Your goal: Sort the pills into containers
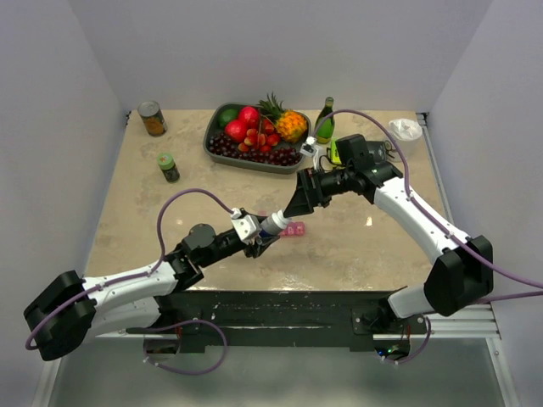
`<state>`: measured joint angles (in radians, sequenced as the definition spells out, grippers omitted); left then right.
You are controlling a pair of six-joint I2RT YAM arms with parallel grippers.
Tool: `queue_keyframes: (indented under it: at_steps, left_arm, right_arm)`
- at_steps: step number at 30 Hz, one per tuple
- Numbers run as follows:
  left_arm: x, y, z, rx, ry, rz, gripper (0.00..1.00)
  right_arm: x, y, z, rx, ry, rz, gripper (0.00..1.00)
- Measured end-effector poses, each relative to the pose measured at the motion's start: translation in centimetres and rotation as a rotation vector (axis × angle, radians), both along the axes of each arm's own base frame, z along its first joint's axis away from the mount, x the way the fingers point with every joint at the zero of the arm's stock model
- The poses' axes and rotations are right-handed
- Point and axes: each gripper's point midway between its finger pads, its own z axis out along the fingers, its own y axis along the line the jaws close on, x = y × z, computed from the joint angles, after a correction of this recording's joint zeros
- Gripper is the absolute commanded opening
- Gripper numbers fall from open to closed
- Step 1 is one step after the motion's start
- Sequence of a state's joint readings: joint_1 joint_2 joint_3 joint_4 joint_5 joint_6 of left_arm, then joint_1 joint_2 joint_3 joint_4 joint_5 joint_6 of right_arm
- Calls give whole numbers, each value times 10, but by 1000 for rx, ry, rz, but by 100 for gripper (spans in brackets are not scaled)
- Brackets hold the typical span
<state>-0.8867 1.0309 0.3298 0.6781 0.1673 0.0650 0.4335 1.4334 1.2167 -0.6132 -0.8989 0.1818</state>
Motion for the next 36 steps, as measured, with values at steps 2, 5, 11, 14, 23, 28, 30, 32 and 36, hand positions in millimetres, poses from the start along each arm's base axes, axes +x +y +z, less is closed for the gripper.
queue_keyframes:
  at_steps: [2, 5, 11, 14, 23, 28, 30, 32, 36]
  left_arm:
    - [1, 0, -1, 2, 1, 3, 0]
    - [1, 0, -1, 4, -2, 6, 0]
    - [1, 0, -1, 7, -4, 9, 0]
    - [1, -1, -2, 9, -2, 9, 0]
    - [2, -3, -6, 22, 2, 12, 0]
    - [3, -5, -3, 28, -12, 10, 0]
    - [5, -6, -2, 27, -15, 13, 0]
    - [7, -7, -1, 28, -18, 18, 0]
    - [9, -8, 2, 25, -24, 25, 0]
  right_arm:
    - [1, 1, 3, 9, 4, -10, 99]
    - [1, 2, 6, 16, 13, -21, 99]
    - [1, 3, 8, 23, 31, -30, 99]
    - [1, 4, 8, 24, 38, -34, 99]
    - [1, 4, 8, 25, 47, -39, 99]
    - [1, 5, 8, 24, 51, -40, 97]
    - [0, 6, 8, 24, 52, -39, 93]
    - [-1, 7, 8, 24, 55, -37, 89]
    - [-6, 9, 5, 20, 66, -27, 71]
